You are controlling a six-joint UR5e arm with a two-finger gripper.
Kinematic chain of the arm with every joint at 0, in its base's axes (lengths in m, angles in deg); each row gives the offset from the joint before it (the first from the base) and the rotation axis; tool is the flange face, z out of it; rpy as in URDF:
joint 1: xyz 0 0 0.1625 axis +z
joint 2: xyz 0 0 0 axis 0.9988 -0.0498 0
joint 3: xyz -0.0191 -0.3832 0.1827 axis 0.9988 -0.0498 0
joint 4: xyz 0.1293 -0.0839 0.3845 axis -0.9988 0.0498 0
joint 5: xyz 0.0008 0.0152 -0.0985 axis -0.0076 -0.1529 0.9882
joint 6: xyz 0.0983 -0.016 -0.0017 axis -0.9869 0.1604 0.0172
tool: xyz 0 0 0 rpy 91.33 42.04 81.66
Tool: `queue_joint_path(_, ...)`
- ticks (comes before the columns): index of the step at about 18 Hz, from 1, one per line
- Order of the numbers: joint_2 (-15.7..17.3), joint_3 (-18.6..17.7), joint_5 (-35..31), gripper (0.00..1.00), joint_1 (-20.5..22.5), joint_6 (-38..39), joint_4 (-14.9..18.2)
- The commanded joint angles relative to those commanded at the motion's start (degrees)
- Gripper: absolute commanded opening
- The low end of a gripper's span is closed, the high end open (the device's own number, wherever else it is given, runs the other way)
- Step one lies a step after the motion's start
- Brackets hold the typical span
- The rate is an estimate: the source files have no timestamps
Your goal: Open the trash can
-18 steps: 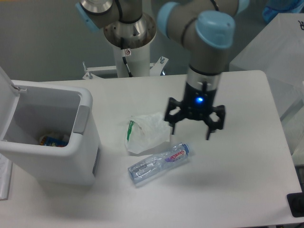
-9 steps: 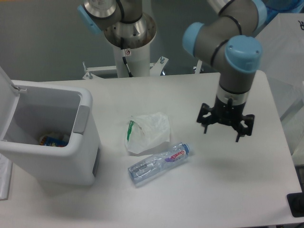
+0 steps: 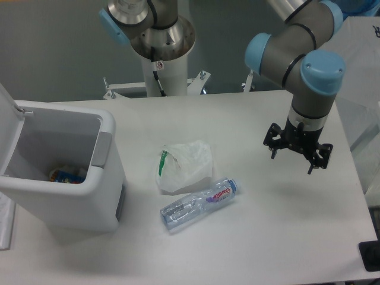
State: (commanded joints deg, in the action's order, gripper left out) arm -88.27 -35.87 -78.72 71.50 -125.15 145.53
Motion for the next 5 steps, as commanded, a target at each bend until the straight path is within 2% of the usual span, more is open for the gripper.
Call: queue_joint_path(5, -0.3, 0.2, -0.3, 1.0, 1.1, 0.0, -0.1)
